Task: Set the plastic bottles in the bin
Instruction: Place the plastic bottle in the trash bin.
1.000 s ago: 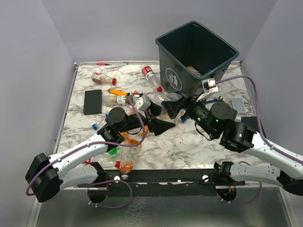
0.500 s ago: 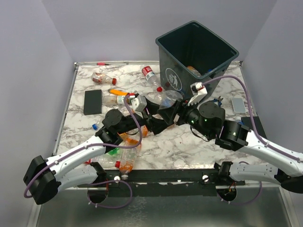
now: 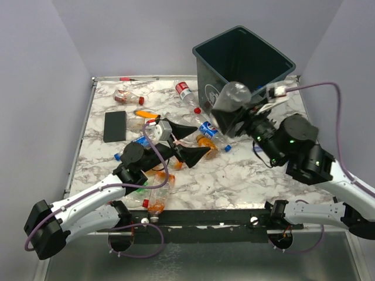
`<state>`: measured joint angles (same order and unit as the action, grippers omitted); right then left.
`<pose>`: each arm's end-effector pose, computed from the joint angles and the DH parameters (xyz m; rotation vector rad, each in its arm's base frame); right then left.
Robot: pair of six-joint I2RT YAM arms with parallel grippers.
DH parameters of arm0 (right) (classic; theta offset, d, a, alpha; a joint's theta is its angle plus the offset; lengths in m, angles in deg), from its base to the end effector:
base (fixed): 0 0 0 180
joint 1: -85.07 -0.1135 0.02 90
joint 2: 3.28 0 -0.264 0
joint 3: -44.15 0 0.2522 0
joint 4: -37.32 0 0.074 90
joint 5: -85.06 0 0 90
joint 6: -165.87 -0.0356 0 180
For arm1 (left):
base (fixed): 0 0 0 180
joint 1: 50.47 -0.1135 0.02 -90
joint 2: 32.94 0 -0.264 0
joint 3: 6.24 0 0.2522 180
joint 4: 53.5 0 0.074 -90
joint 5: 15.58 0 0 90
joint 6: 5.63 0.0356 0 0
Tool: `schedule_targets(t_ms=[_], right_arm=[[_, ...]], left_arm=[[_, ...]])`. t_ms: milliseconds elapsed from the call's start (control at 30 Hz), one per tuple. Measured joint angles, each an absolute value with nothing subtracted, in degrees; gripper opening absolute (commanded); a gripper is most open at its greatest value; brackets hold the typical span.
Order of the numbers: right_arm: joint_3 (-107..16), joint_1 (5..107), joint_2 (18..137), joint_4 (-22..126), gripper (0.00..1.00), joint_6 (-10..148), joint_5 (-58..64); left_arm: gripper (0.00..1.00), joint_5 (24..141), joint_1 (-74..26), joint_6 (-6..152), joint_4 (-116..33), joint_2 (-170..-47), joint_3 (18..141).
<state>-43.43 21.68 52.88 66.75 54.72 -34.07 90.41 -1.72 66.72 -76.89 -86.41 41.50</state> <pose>0.1020 0.1650 0.4679 -0.1682 1.5840 0.7755 0.1357 -0.1696 0.3333 0.6080 1.2235 -1.1626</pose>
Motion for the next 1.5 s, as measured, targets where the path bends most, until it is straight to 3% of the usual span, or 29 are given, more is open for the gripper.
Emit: schedule_targets(t_ms=[133, 300, 367, 600, 900, 1033, 1100, 1233, 1333, 1500], right_arm=[[-54.0, 21.7, 55.7, 61.3, 0.5, 67.6, -42.5], [-57.6, 22.8, 61.4, 43.8, 0.49, 90.9, -52.8], [-58.9, 28.2, 64.2, 42.7, 0.48, 93.0, -53.0], [-63.9, 59.4, 75.2, 55.8, 0.46, 75.5, -41.6], [-80.2, 71.0, 90.9, 61.3, 0.47, 62.7, -30.3], [-79.5, 71.1, 95.4, 64.6, 0.48, 62.2, -29.5], [-77.1, 71.0, 95.9, 65.7, 0.53, 62.3, -29.4], [-74.4, 71.1, 95.9, 67.9, 0.85, 62.3, -29.6], [-74.2, 71.1, 95.8, 68.0, 0.93, 62.2, -30.0], [-74.3, 71.1, 95.0, 68.5, 0.97, 61.5, -30.1]], left_arm=[[0.99, 84.4, -1.7, 67.8, -76.9, -84.8, 40.3], [0.99, 76.3, -1.6, 71.1, -76.2, -84.1, 39.7], [0.99, 73.1, -1.4, 72.3, -75.0, -84.1, 39.7], [0.99, 64.5, -1.2, 74.6, -72.6, -84.1, 39.7], [0.99, 62.5, -1.2, 75.2, -72.1, -85.3, 39.7], [0.99, 62.4, -1.2, 75.2, -71.0, -86.1, 39.7], [0.99, 62.4, -1.2, 75.2, -70.9, -86.1, 39.7], [0.99, 62.4, -1.2, 75.2, -70.8, -86.0, 39.7], [0.99, 62.4, -1.2, 75.0, -70.8, -86.0, 39.7], [0.99, 62.5, -1.2, 74.9, -70.8, -86.1, 39.7]])
